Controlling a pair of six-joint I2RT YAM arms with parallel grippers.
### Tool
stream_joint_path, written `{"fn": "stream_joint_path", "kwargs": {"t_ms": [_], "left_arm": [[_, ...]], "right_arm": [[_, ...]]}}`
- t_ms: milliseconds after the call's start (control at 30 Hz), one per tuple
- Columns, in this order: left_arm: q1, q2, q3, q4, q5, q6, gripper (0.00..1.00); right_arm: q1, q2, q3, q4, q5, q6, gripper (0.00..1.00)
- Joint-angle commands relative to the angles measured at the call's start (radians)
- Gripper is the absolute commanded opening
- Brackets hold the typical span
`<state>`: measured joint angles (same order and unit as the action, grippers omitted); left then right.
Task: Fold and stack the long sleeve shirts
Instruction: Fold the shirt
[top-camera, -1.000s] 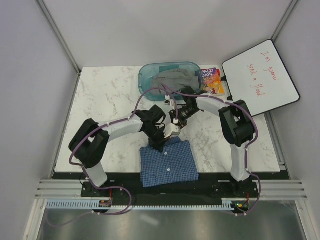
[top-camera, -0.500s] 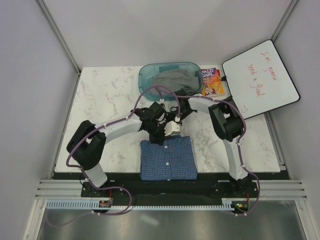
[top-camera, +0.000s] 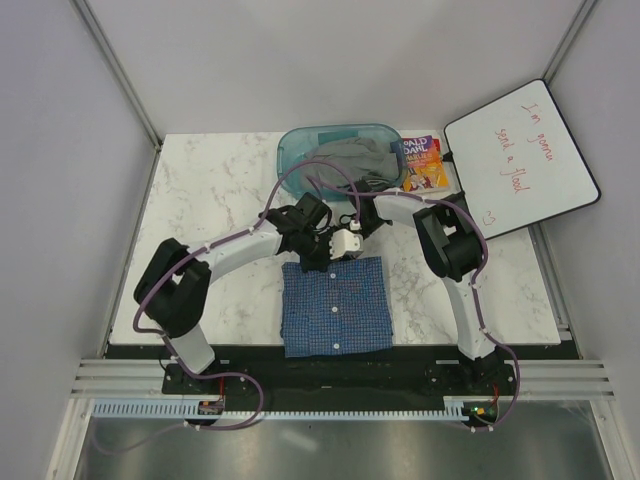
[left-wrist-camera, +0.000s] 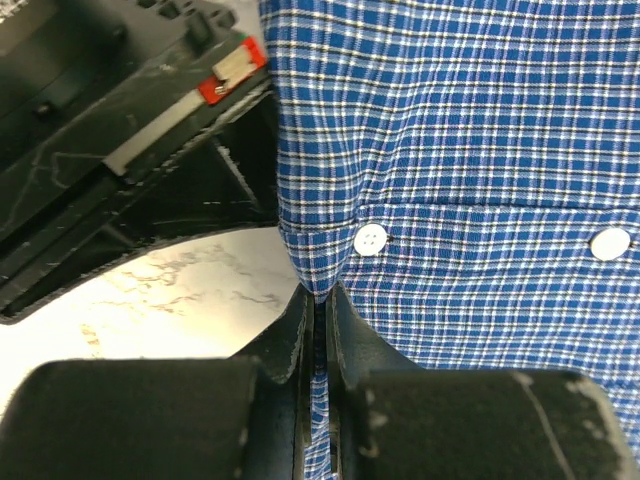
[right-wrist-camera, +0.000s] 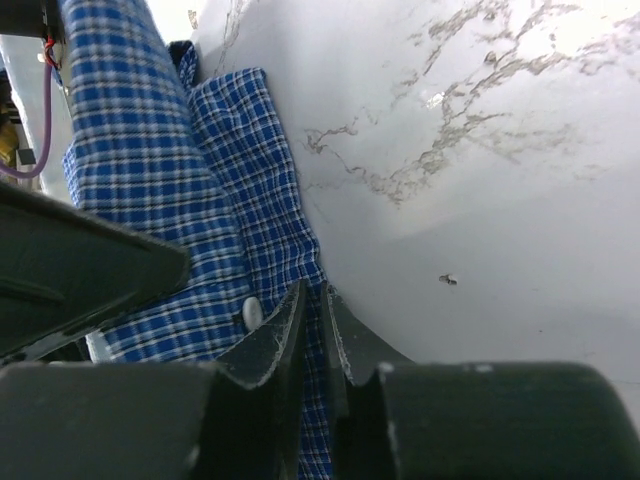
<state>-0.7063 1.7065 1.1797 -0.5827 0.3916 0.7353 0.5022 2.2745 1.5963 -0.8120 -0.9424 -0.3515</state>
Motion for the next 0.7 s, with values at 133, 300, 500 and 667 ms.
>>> {"fn": "stream_joint_path", "kwargs": {"t_ms": [133,300,500,667], "left_arm": [[0.019,0.041,0.020,0.110,-0.065,0.070,0.11],[0.037,0.006,0.035,0.080,-0.034,0.026,0.33],[0.166,-0.140,0.077,-0.141,0.147,-0.040,0.50],[0.301,-0.122,0.040,-0.224,0.239,-0.065,0.53]], "right_arm": [[-0.011,0.010,0.048,0.019,0.068,-0.044,0.20],[-0.045,-0.041,0.117,-0.002,0.131,-0.020,0.31],[-0.126,-0.145,0.215,-0.085,0.192,-0.018,0.53],[-0.177,-0.252,0.182,-0.180,0.212,-0.082,0.69]]}}
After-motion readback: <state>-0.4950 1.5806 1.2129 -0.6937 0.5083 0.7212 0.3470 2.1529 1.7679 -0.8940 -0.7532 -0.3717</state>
